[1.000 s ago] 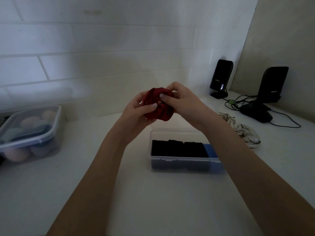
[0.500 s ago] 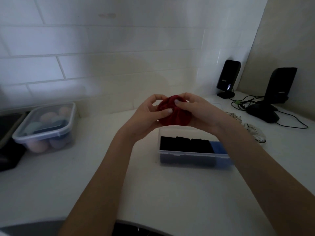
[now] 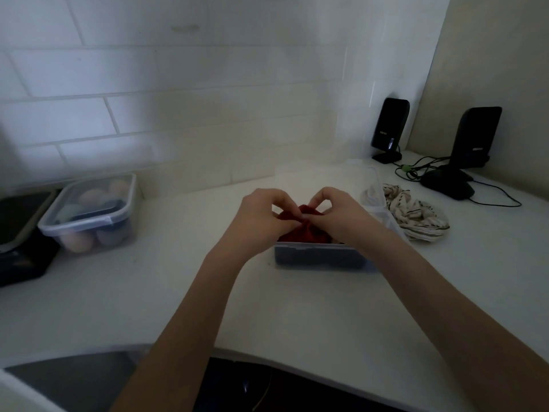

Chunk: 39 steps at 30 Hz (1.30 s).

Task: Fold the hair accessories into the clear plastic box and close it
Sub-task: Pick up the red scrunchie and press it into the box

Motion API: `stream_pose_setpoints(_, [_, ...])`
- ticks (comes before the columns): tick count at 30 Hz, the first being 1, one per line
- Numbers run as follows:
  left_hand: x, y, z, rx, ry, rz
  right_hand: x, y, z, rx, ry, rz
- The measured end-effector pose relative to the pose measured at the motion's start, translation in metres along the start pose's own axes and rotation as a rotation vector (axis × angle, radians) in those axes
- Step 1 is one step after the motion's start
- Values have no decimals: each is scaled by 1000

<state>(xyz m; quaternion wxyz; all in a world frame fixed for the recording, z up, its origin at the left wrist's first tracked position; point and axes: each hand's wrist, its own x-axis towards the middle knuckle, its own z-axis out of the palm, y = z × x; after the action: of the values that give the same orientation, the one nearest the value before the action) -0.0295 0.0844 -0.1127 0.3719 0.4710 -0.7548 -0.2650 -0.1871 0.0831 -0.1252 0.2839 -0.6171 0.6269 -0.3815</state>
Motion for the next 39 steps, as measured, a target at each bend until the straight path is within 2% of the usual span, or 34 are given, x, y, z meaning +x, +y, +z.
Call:
stream_pose_setpoints(6, [3,15,2,303,-100,-27,2,5,2,-221,-32,-34])
stream_pose_setpoints(9, [9,19,6,523,-160,-34,0,6,1,-205,-34,-56])
stream_pose_setpoints(11, [9,19,9,641,-142,-19,-3,5,-4,-190,-37,-128])
stream_pose_setpoints(14, [9,15,12,755,-89,26,-8,4,-16,-328,-57,-288])
stream_pose_setpoints(17, [12,16,10,795,-142,-6,-10,4,-25,-389,-153,-333])
stream_pose_setpoints(21, [19,17,5,750,-316,-59,-6,3,-30,-507,-275,-283])
stream_pose_setpoints(26, [29,18,0,790,-442,-78,-1,-5,-33,-741,-375,-204])
stream_pose_setpoints(29, [32,13,-3,793,-507,-68,5,-5,-34,-709,-494,-165])
stream_pose_setpoints(33, [35,5,-4,797,-544,-83,11,-6,-35,-706,-579,-114])
stream_pose_setpoints(39, [39,2,8,911,-496,-57,17,-4,-28,-771,-539,-129])
